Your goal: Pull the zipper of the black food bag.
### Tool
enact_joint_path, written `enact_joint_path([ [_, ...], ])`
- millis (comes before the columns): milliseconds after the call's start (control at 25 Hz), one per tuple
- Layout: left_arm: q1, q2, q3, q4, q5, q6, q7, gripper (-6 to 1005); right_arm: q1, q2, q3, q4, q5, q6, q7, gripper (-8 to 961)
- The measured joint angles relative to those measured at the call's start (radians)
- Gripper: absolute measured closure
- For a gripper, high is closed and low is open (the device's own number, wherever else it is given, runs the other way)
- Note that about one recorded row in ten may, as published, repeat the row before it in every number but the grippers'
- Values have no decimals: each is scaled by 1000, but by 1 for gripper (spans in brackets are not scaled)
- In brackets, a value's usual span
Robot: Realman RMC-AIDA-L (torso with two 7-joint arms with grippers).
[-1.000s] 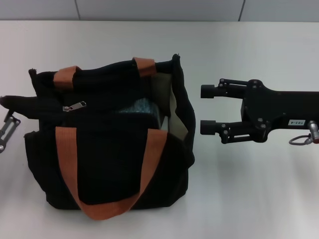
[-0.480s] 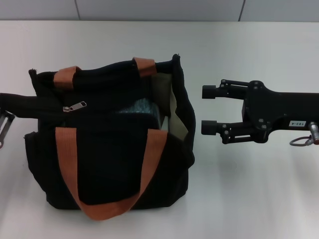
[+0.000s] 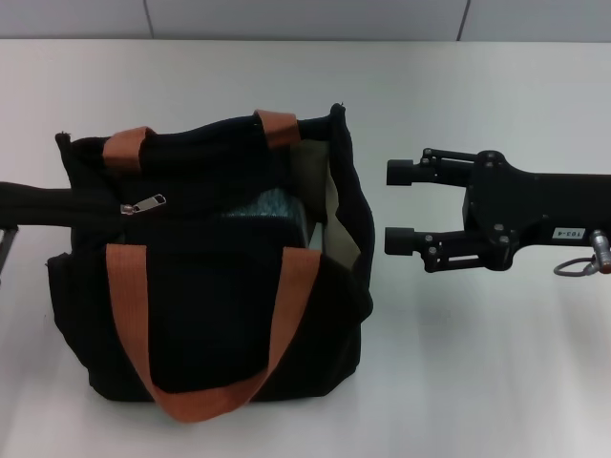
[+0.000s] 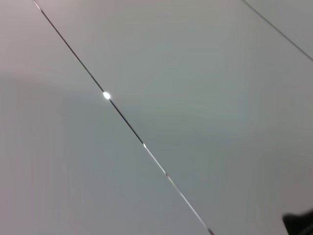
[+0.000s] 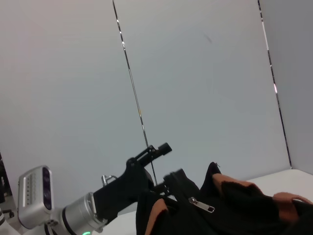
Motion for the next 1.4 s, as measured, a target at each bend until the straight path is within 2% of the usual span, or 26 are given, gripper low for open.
enact_joint_path([
  [200, -21, 1, 13, 10, 15, 12, 81, 304, 2, 2, 0, 1, 4, 4, -6, 179],
  [240, -37, 1, 17, 8, 18, 5, 146, 305, 3, 3, 0, 3, 12, 3, -6, 180],
  [360, -51, 1, 21, 2, 18, -5, 214, 503, 7, 4, -3, 4, 19, -2, -6, 182],
  [600, -71, 0, 23, 1, 18, -11, 317, 634, 46, 5, -34, -39, 49, -24, 49, 185],
  [800, -74, 0, 41, 0, 17, -13, 356, 744, 115, 5, -178, -218, 40, 15, 250, 188],
  [1000, -67, 0, 44, -1, 17, -59, 359, 965, 207, 5, -322, -372, -26, 49, 408, 190],
  [1200, -47, 0, 36, -10, 7, -115, 395, 983, 278, 8, -476, -429, -52, 136, 482, 193],
  [1400, -36, 0, 33, -30, 4, -38, 425, 986, 307, 13, -560, -460, -60, 244, 501, 196],
])
